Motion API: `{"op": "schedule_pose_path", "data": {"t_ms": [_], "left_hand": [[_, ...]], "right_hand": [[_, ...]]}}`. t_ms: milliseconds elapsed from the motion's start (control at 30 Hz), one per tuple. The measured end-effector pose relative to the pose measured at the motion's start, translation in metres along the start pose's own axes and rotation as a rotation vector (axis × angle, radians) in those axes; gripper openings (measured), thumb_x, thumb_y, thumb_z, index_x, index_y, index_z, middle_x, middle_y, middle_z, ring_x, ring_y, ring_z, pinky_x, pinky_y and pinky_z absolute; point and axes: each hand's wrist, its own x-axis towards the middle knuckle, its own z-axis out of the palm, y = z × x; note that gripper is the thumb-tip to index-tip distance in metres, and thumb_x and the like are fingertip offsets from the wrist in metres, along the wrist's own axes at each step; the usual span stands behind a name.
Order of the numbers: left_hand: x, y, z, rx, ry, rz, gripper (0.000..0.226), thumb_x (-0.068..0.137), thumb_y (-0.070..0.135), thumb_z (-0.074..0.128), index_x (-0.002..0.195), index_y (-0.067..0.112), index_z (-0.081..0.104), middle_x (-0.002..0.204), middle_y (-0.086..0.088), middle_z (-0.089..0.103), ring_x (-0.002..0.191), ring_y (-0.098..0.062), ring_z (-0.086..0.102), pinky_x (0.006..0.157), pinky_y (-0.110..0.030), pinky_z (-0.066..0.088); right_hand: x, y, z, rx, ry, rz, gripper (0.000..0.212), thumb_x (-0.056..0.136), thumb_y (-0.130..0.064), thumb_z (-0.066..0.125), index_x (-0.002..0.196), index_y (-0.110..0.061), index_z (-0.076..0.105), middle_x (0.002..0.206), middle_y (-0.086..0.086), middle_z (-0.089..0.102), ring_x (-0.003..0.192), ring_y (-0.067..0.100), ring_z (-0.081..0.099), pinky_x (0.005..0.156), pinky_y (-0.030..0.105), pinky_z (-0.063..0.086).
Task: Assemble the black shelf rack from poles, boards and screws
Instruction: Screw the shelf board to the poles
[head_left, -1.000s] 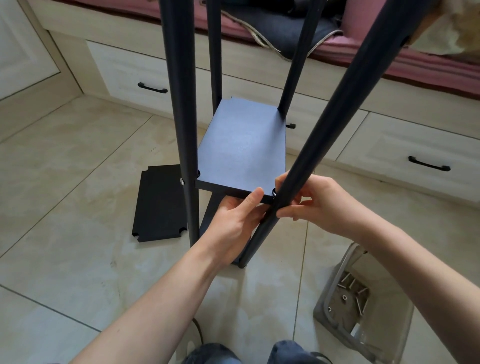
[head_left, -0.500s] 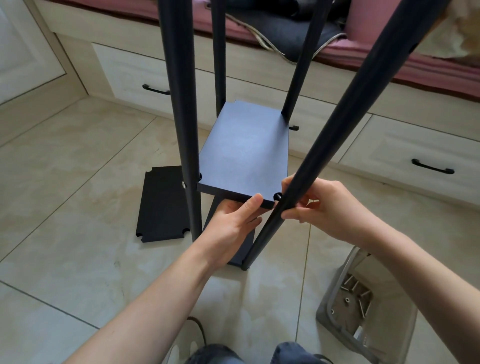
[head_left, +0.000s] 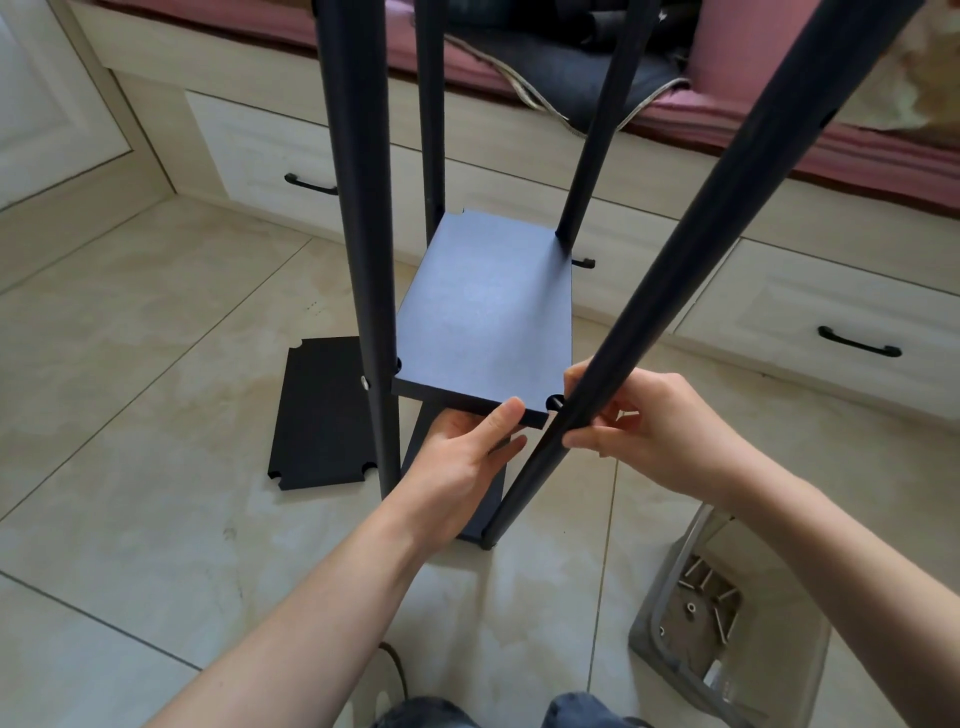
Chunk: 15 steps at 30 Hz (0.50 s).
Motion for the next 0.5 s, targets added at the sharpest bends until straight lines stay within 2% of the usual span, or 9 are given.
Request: {"op": "schedule_pose_path", "data": {"t_ms": [133, 367, 500], "left_hand": [[0.0009, 0.0005, 0.0009, 0.021, 0.024, 0.04, 0.054, 0.087, 0.036, 0.068, 0.132, 0.006, 0.061, 0.131, -0.008, 0.067, 0.127, -0.024, 0.059, 0.116, -0.047, 0.038], [0.002, 0.0028, 0.0061, -0.081, -0.045, 0.091, 0.046, 0.095, 0.022, 0.057, 0.134, -0.003, 0.056, 0.134, -0.016, 0.064, 0.129, -0.028, 0.058, 0.114, -0.038, 0.042], [0.0041, 0.0026, 0.0092, -0.123, -0.008, 0.104, 0.045, 0.094, 0.021, 0.059, 0.131, -0.005, 0.057, 0.129, -0.021, 0.065, 0.124, -0.032, 0.061, 0.107, -0.036, 0.048]], "right_hand": [[0.0006, 0.001, 0.0008, 0.015, 0.012, -0.011, 0.033, 0.079, -0.012, 0.081, 0.097, -0.031, 0.061, 0.074, 0.009, 0.061, 0.064, 0.016, 0.06, 0.066, 0.034, 0.058], [0.002, 0.0007, 0.0007, 0.036, 0.013, 0.009, 0.034, 0.077, -0.011, 0.081, 0.096, -0.031, 0.06, 0.079, 0.014, 0.064, 0.065, 0.017, 0.063, 0.065, 0.031, 0.059], [0.0047, -0.0001, 0.0028, 0.045, 0.034, 0.006, 0.035, 0.077, -0.011, 0.082, 0.098, -0.03, 0.061, 0.076, 0.014, 0.063, 0.063, 0.017, 0.061, 0.063, 0.029, 0.059]]}}
